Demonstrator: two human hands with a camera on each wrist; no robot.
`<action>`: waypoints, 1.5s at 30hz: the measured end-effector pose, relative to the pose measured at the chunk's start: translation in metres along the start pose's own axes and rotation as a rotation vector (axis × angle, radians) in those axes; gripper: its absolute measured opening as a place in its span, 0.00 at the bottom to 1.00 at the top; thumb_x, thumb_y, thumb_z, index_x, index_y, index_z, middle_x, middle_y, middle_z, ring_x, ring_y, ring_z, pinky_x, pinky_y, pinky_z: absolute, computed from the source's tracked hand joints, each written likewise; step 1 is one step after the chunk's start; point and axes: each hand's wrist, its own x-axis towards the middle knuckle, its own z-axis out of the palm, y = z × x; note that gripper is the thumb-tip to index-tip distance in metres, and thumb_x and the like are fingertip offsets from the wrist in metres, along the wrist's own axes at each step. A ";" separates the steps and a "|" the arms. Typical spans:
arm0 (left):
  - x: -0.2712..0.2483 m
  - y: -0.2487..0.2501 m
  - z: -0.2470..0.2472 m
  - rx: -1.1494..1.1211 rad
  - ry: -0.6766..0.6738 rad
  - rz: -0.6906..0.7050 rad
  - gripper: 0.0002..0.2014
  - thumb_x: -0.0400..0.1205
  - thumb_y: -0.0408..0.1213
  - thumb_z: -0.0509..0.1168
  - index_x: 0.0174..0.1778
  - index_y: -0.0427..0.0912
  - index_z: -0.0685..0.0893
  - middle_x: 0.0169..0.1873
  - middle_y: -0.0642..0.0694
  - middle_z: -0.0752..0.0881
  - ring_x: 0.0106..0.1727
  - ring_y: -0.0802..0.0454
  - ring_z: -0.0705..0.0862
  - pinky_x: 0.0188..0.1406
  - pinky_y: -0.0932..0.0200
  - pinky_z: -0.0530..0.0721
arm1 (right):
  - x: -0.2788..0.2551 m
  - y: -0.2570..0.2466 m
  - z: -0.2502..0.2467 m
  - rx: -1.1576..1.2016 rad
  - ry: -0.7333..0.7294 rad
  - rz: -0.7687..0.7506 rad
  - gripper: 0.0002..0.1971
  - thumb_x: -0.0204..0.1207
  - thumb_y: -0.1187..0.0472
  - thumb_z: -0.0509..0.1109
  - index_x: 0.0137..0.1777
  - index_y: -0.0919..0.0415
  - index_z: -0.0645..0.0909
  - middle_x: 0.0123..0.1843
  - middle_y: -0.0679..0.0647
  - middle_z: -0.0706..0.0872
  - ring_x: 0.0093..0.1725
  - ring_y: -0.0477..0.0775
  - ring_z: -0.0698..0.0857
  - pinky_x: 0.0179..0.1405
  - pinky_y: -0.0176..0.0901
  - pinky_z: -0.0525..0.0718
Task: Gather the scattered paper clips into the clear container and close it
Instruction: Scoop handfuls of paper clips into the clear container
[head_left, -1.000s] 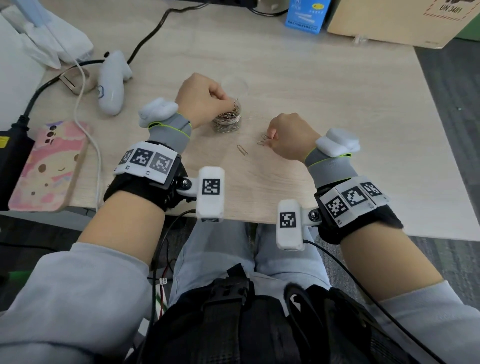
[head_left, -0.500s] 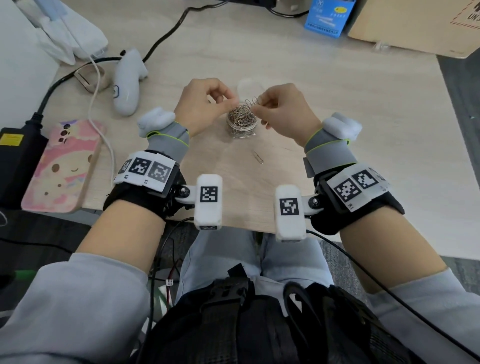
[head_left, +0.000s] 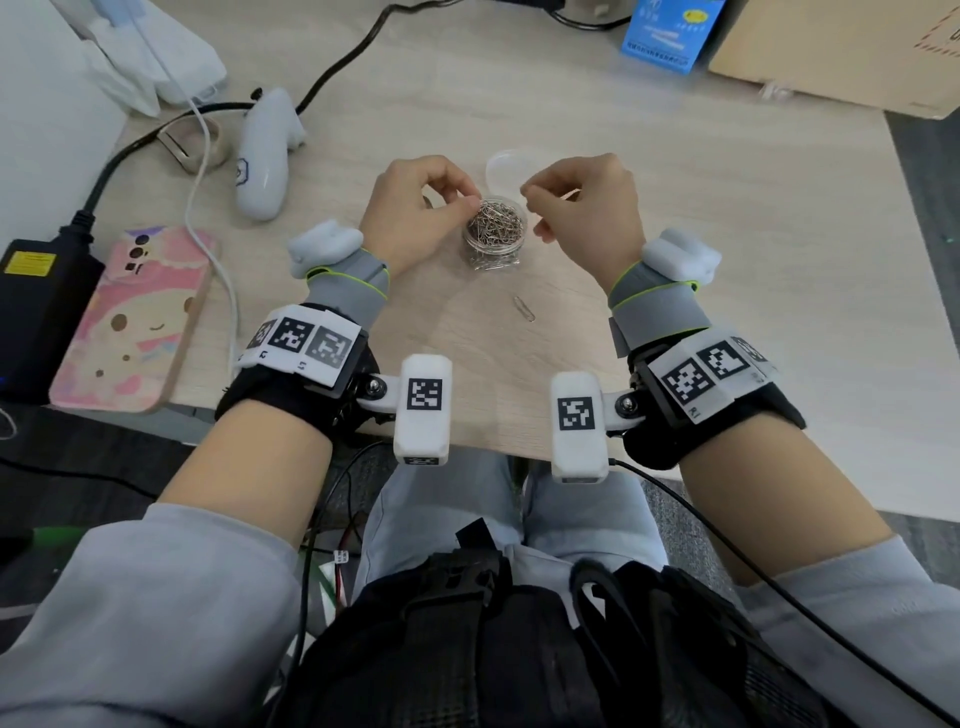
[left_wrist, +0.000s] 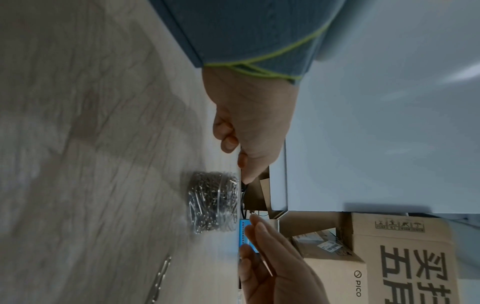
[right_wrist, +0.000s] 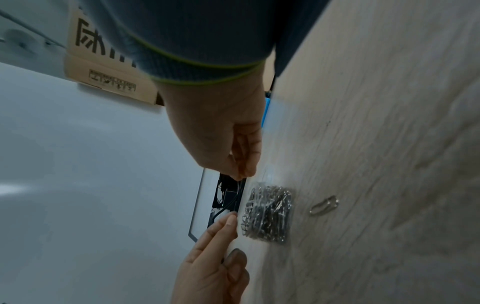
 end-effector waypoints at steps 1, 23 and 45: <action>-0.001 0.000 0.000 -0.004 0.013 0.007 0.05 0.71 0.39 0.68 0.33 0.56 0.82 0.32 0.53 0.81 0.34 0.60 0.76 0.28 0.68 0.69 | -0.002 0.003 -0.002 0.002 0.018 0.001 0.08 0.69 0.68 0.66 0.39 0.64 0.87 0.32 0.52 0.84 0.17 0.37 0.80 0.25 0.29 0.79; -0.035 -0.012 0.018 -0.039 0.108 -0.108 0.11 0.79 0.38 0.62 0.57 0.41 0.77 0.30 0.54 0.78 0.15 0.63 0.74 0.17 0.66 0.71 | -0.051 0.023 -0.003 -0.357 -0.427 -0.001 0.03 0.71 0.64 0.71 0.37 0.58 0.85 0.26 0.44 0.77 0.26 0.42 0.76 0.27 0.26 0.73; 0.007 -0.023 0.007 -0.055 0.018 -0.139 0.09 0.78 0.42 0.62 0.48 0.43 0.84 0.38 0.50 0.82 0.28 0.64 0.75 0.30 0.64 0.71 | 0.027 0.016 0.015 -0.062 0.095 0.150 0.05 0.74 0.58 0.67 0.45 0.58 0.80 0.33 0.46 0.78 0.39 0.49 0.78 0.36 0.35 0.74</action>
